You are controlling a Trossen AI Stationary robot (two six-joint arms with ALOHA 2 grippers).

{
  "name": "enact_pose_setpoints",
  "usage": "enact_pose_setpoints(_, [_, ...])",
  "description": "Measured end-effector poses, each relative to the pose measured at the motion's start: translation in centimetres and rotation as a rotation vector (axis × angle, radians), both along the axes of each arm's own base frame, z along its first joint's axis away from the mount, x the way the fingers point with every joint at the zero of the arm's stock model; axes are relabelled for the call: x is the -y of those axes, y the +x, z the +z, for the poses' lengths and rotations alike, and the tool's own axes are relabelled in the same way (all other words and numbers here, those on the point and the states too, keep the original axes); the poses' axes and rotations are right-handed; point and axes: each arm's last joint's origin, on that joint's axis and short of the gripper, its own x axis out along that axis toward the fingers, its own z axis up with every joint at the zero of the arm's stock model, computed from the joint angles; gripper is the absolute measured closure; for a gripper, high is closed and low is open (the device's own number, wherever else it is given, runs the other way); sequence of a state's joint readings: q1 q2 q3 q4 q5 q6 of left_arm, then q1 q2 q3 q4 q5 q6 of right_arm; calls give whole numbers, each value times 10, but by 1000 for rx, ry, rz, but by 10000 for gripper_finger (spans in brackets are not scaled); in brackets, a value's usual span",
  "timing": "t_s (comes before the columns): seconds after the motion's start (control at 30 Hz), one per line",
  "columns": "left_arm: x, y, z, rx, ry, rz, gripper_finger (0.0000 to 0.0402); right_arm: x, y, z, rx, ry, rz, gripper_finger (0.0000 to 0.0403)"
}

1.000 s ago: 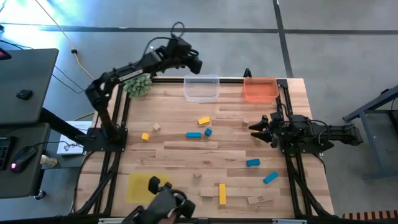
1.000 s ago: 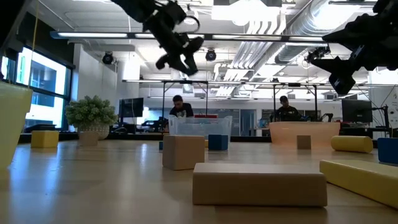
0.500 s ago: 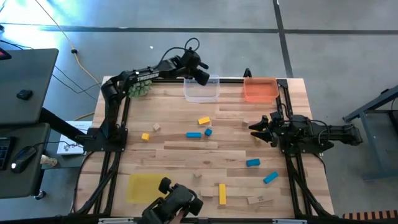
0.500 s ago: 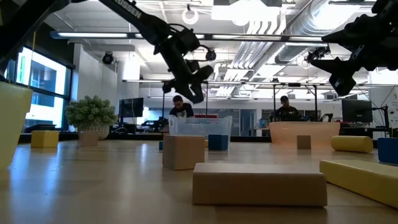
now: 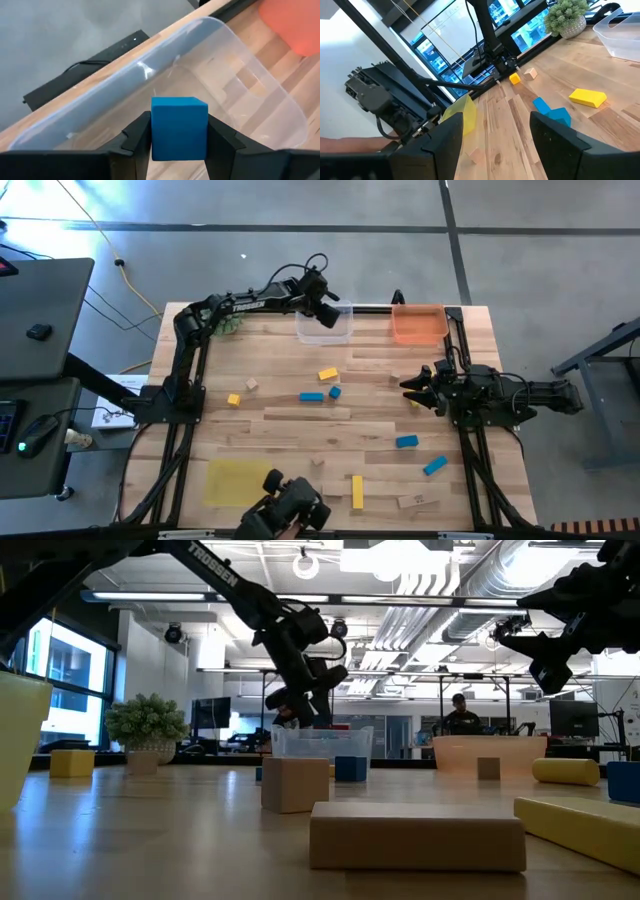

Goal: Sort & place blocks by color
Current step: Put the blue block into the transparent bin, then put the yellow block into the orange bin

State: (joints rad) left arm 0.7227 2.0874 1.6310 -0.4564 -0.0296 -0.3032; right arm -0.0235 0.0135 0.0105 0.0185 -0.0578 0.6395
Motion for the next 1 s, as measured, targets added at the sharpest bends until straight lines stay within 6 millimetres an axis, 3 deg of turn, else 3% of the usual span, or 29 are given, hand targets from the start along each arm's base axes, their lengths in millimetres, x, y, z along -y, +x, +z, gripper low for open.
enact_pose_setpoints(0.63, [2,2,1,26,-14,-25,273,1,0,0,-2,0,-28,182])
enact_pose_setpoints(1.0, [2,3,1,50,-38,6,213,1,0,0,-2,0,-28,183])
